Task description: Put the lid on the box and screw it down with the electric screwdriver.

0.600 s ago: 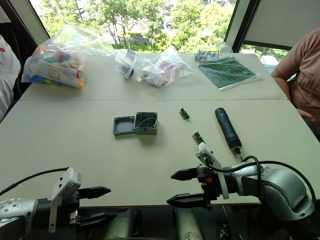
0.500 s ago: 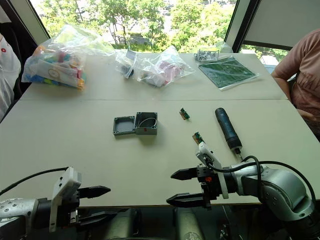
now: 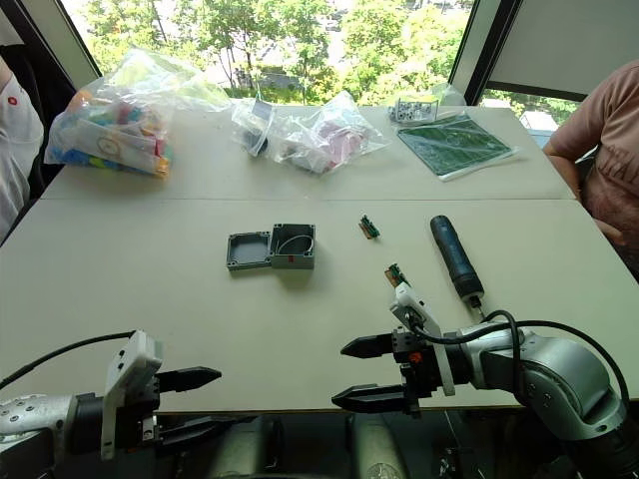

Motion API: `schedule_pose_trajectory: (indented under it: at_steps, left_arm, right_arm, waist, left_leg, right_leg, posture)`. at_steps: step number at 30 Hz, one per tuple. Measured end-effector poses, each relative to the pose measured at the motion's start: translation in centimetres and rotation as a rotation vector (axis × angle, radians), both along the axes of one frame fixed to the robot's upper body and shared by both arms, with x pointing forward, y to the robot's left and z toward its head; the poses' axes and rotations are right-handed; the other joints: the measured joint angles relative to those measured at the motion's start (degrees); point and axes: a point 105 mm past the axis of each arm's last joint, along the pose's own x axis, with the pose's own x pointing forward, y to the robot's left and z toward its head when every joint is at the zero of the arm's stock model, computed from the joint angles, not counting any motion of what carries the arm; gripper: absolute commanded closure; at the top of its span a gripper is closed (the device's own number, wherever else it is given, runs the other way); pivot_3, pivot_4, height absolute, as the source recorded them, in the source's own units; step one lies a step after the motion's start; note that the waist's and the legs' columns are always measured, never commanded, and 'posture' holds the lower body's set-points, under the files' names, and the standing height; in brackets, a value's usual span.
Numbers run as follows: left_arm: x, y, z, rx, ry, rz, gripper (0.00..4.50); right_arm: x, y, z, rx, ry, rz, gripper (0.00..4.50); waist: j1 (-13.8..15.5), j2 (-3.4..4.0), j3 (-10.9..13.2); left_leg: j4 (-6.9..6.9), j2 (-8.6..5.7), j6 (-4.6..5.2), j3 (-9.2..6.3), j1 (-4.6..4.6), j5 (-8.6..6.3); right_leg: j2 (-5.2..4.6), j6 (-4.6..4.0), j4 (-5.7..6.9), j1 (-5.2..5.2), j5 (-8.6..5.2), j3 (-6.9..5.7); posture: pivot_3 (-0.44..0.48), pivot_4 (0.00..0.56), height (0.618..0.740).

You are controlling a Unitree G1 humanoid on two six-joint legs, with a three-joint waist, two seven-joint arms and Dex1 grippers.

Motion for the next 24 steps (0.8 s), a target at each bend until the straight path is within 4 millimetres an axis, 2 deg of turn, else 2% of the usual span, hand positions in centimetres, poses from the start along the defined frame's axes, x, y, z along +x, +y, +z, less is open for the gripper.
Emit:
schedule_pose_trajectory:
  at_steps: [4,6,8,11,14,16,17,20,24]
  left_arm:
    - [0.6,0.2,0.1,0.014,-0.021,0.013,0.0]
    - [1.4,0.5,0.3,0.027,-0.027,0.031,0.0]
    - [2.8,0.9,1.3,0.03,-0.053,0.037,0.0]
    - [5.9,1.7,4.8,0.047,-0.143,0.027,0.0]
    - [9.7,1.7,10.6,0.071,-0.301,-0.031,0.0]
    - [11.2,1.1,12.8,0.111,-0.366,-0.084,0.0]
    - [12.1,0.5,13.3,0.143,-0.38,-0.128,0.0]
    - [14.7,-1.7,13.2,0.235,-0.418,-0.275,0.0]
    - [17.4,-4.3,11.0,0.348,-0.469,-0.479,0.0]
  right_arm:
    - [1.0,0.0,0.3,0.008,-0.037,-0.026,0.0]
    - [1.7,0.1,0.6,0.006,-0.056,-0.045,0.0]
    - [2.7,0.1,1.5,0.004,-0.066,-0.068,0.0]
    - [4.3,0.1,3.8,0.009,-0.064,-0.115,0.0]
    - [5.7,0.8,7.3,0.106,-0.165,-0.149,0.0]
    - [6.1,1.3,8.6,0.14,-0.227,-0.161,0.0]
    - [6.4,1.5,8.8,0.143,-0.252,-0.177,0.0]
    - [7.0,1.8,8.4,0.087,-0.314,-0.21,0.0]
    - [7.3,2.2,6.3,-0.01,-0.357,-0.244,0.0]
  waist:
    - [-0.01,0.0,0.0]
    - [0.03,0.0,0.0]
    - [0.11,-0.01,0.0]
    - [0.34,-0.02,0.02]
    - [0.69,-0.1,0.05]
    - [0.85,-0.07,0.03]
    - [0.97,-0.06,0.03]
    - [1.8,-0.04,0.02]
    - [1.72,-0.03,0.02]
  left_leg:
    - [0.0,0.0,0.0,0.0,0.0,0.0]
    - [0.01,0.0,0.0,-0.01,0.01,0.0]
    - [0.09,0.0,0.0,-0.05,0.02,0.0]
    - [0.12,0.0,0.0,-0.08,0.03,0.0]
    - [0.13,-0.01,0.01,-0.14,-0.06,0.01]
    - [0.08,-0.04,0.01,-0.13,-0.05,0.01]
    - [0.07,-0.05,0.01,-0.12,-0.04,0.0]
    - [0.05,-0.08,0.01,-0.16,-0.06,0.01]
    - [0.23,-0.07,0.02,-0.16,-0.15,0.02]
  right_leg:
    - [0.01,0.0,0.01,0.0,0.0,0.0]
    - [0.01,0.0,0.06,0.0,0.0,0.0]
    - [0.01,0.0,0.16,0.0,0.0,-0.02]
    - [0.03,0.03,0.28,-0.01,-0.02,-0.04]
    - [0.12,0.1,0.37,-0.08,-0.06,-0.07]
    - [0.12,0.22,0.39,-0.03,-0.12,-0.05]
    - [0.11,0.26,0.42,-0.04,-0.14,-0.05]
    - [0.16,0.27,0.54,-0.08,-0.14,-0.06]
    - [0.17,0.25,0.57,-0.11,-0.14,-0.05]
  posture:
    - [0.0,0.15,0.74]
    - [0.0,0.15,0.74]
    - [0.0,0.15,0.74]
    - [0.0,0.15,0.74]
    - [0.0,0.15,0.74]
    - [0.0,0.15,0.74]
    - [0.0,0.15,0.74]
    - [0.0,0.15,0.74]
    - [0.0,0.15,0.74]
